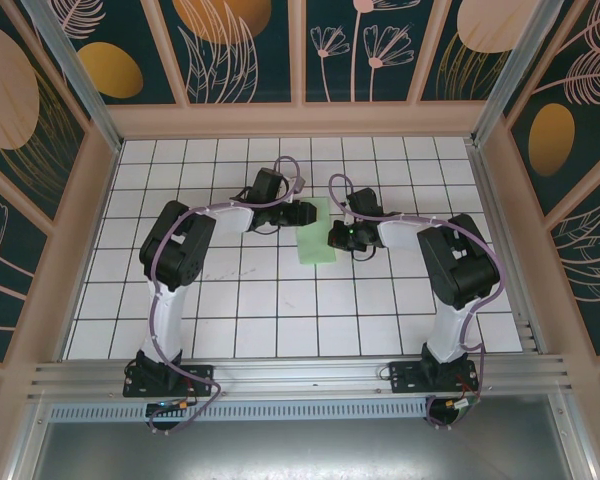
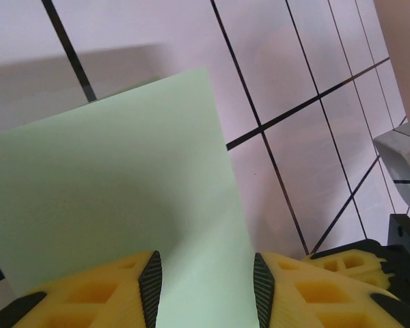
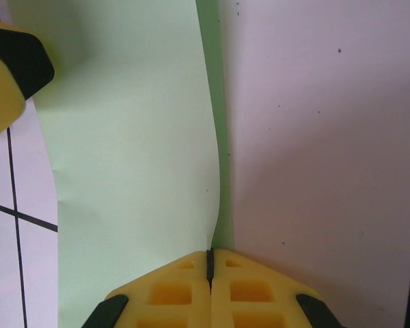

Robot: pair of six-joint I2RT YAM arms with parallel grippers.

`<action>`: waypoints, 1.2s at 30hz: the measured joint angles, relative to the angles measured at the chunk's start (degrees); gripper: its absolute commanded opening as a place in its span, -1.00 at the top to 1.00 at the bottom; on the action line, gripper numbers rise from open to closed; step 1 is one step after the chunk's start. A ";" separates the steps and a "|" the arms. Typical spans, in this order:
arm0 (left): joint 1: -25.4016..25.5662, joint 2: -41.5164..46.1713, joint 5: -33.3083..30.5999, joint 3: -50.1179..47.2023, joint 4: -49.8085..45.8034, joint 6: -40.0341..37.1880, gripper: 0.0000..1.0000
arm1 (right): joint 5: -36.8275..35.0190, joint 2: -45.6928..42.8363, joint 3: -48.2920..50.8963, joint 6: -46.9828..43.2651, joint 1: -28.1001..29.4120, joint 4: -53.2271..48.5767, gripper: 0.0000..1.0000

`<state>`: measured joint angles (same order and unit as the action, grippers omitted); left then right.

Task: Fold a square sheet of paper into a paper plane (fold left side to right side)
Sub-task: Hold the square sheet of paper at the center of the table.

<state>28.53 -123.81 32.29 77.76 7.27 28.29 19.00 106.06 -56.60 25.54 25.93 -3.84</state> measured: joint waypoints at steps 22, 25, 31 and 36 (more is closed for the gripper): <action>-0.90 -2.54 -1.55 1.88 -0.66 -0.17 0.14 | -0.02 0.24 -0.57 -0.24 0.07 -0.79 0.70; -0.90 -2.54 -1.55 1.88 -0.63 -0.17 0.15 | 0.52 0.24 -0.57 -0.22 0.04 -0.72 0.59; -0.90 -2.58 -1.55 1.88 -0.48 -0.15 0.15 | 1.09 -0.42 -0.57 -0.20 0.02 -1.03 0.39; -0.90 -2.60 -1.55 1.86 -0.44 -0.15 0.16 | -0.59 -3.13 -0.57 -0.39 0.00 -3.63 0.25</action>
<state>27.64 -126.41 30.74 79.61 6.83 28.14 18.41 102.94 -57.17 25.15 25.93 -7.46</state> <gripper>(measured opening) 0.422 0.355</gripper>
